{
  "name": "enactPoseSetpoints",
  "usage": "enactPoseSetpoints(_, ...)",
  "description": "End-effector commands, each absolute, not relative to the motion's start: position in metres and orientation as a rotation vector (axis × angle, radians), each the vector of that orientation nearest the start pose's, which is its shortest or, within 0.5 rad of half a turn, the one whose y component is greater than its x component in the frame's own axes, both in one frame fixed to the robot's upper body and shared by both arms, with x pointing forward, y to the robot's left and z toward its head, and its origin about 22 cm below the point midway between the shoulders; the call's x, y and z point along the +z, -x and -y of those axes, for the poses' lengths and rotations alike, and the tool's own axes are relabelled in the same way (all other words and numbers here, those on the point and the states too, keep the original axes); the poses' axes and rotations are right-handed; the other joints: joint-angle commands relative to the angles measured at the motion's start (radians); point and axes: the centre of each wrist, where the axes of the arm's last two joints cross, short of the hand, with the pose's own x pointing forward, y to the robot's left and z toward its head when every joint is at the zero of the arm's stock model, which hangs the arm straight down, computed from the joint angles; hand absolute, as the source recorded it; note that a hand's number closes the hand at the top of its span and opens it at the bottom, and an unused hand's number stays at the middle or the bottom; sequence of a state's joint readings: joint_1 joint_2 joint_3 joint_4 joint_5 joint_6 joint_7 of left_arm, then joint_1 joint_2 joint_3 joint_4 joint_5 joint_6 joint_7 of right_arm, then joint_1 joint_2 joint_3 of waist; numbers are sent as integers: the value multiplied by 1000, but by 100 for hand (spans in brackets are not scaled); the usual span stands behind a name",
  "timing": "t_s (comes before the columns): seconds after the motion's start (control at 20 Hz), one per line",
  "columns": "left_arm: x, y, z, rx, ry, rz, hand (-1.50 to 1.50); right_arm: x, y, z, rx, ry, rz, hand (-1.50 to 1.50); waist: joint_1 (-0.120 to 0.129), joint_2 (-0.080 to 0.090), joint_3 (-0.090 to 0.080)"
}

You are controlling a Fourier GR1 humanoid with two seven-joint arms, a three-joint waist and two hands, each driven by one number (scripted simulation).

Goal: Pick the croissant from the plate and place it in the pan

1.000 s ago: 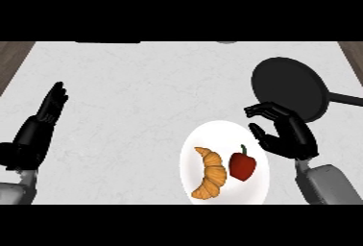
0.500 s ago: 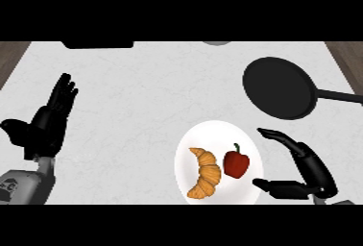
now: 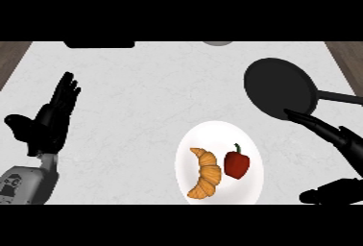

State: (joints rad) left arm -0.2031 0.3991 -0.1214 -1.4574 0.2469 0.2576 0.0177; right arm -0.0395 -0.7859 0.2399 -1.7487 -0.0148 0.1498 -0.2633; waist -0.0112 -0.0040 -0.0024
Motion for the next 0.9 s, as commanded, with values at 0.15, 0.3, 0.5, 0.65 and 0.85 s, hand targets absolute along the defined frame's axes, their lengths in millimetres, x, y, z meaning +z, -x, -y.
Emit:
enactPoseSetpoints(0.15, 55, -302, -270, -52, -209, 1613, 0, 171, -247, 275, 1117, 216, 1692, -150, 12, 3, 1)
enactPoseSetpoints(0.3, 39, -301, -265, -49, -197, 1624, 0, 193, -263, 267, 1149, 255, 1713, -150, 16, 5, 2)
enactPoseSetpoints(0.5, 53, -288, -257, -43, -199, 1612, 0, 182, -262, 234, 1138, 203, 1682, -150, 20, 4, 2)
enactPoseSetpoints(0.65, 47, -303, -263, -52, -196, 1608, 0, 175, -261, 218, 1181, 81, 1672, -150, 15, 5, 2)
enactPoseSetpoints(0.85, 49, -285, -258, -50, -208, 1616, 0, 183, -235, 181, 1204, 3, 1669, -150, 18, 1, 2)
